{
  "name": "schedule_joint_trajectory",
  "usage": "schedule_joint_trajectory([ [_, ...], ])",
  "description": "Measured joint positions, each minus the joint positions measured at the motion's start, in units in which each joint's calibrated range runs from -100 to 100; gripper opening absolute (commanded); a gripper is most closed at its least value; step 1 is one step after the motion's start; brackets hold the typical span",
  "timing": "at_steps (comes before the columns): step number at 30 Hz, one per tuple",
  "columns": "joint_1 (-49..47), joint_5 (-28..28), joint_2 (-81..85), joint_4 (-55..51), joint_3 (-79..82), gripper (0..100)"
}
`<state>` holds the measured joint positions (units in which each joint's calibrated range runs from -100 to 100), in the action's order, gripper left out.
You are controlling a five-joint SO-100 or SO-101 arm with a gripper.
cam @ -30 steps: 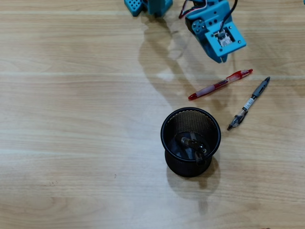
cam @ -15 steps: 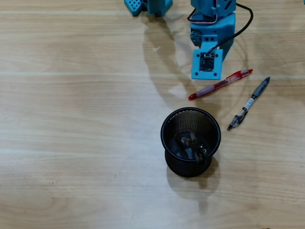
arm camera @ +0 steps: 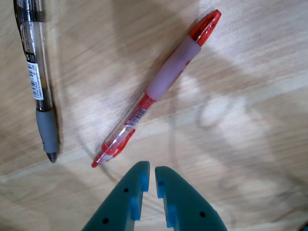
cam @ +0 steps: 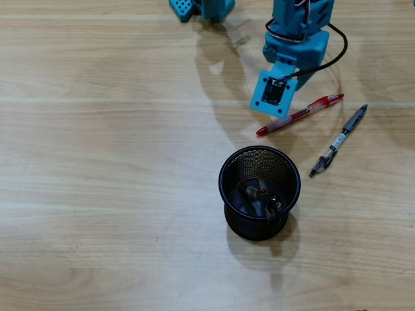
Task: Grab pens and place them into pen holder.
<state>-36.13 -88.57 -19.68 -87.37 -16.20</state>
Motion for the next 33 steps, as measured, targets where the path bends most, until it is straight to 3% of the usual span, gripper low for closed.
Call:
schedule_joint_trajectory([
  [5, 0.1, 0.0, -4.9, 0.0, -4.1, 3],
  [14, 2.2, 0.0, -9.3, 0.1, -5.3, 14],
  [33, 3.0, -6.9, -17.6, 0.1, -18.0, 13],
])
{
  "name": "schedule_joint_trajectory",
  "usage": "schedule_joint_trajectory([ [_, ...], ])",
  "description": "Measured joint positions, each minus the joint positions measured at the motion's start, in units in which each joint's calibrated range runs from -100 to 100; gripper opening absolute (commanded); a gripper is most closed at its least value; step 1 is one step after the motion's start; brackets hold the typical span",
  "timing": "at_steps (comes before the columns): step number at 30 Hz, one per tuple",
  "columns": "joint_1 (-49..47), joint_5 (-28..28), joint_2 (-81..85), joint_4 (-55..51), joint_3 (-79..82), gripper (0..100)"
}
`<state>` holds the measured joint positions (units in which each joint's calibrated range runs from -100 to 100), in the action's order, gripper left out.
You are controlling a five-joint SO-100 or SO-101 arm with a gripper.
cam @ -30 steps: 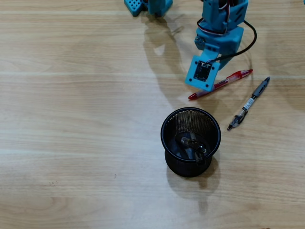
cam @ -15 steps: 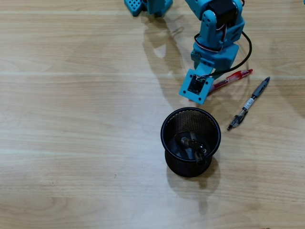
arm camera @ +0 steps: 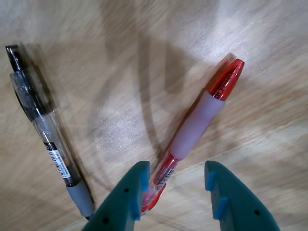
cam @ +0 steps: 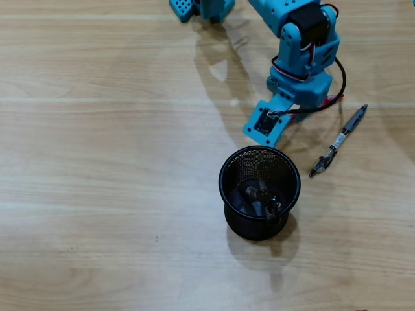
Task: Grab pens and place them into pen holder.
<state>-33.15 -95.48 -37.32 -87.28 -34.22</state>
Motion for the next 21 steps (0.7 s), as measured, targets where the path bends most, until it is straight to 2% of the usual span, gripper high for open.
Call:
schedule_joint_trajectory([
  [21, 2.5, -0.3, -7.0, 0.3, -0.5, 13],
])
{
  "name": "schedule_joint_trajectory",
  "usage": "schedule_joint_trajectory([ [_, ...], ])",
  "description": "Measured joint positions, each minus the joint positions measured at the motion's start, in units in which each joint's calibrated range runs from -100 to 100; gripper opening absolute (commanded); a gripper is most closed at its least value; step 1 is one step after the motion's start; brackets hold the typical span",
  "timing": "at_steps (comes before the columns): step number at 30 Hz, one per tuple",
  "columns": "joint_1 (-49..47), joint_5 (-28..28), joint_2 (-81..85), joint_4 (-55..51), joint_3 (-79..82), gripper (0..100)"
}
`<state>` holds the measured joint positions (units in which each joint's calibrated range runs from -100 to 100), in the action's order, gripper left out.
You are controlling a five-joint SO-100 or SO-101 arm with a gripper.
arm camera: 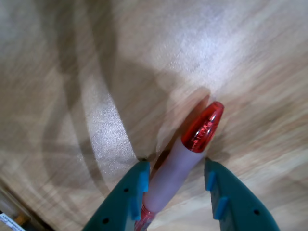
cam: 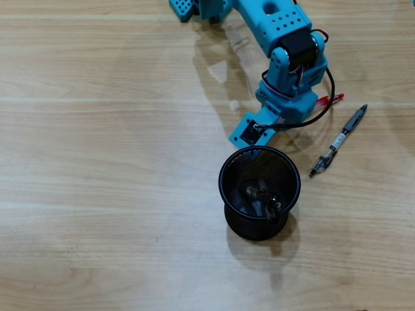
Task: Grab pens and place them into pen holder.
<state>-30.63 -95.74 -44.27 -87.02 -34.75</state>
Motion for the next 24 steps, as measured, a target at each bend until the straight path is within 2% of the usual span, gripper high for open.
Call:
schedule_joint_trajectory([
  [4, 0.0, 0.0, -0.7, -0.3, -0.3, 13],
  [13, 0.0, -1.4, -0.9, -0.3, -0.4, 2],
  [24, 0.0, -1.6, -0.9, -1.4, -0.9, 2],
])
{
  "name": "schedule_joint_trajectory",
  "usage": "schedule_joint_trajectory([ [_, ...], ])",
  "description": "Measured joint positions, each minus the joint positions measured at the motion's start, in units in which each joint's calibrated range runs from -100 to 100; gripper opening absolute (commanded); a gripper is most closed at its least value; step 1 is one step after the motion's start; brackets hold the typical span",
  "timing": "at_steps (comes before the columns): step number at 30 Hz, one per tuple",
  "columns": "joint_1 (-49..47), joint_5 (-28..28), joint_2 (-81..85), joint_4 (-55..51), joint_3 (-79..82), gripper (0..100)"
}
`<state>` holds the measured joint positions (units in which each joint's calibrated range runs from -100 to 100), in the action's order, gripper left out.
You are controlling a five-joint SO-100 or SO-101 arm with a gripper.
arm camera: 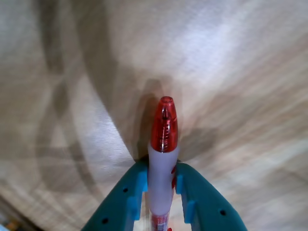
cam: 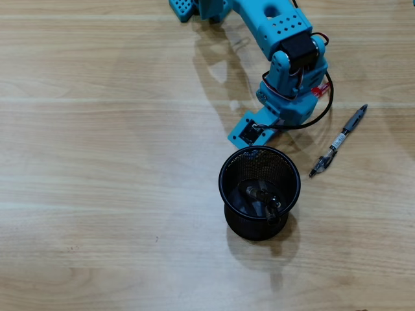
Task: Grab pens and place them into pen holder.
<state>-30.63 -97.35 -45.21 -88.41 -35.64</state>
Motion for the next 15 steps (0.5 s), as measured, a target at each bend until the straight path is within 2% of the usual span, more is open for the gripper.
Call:
schedule_joint_trajectory([
  [4, 0.1, 0.0, 0.6, -6.0, 0.3, 2],
  [8, 1.4, 0.4, 4.7, -7.6, 0.9, 2],
  [15, 2.9, 6.0, 17.7, -8.0, 8.1, 2],
])
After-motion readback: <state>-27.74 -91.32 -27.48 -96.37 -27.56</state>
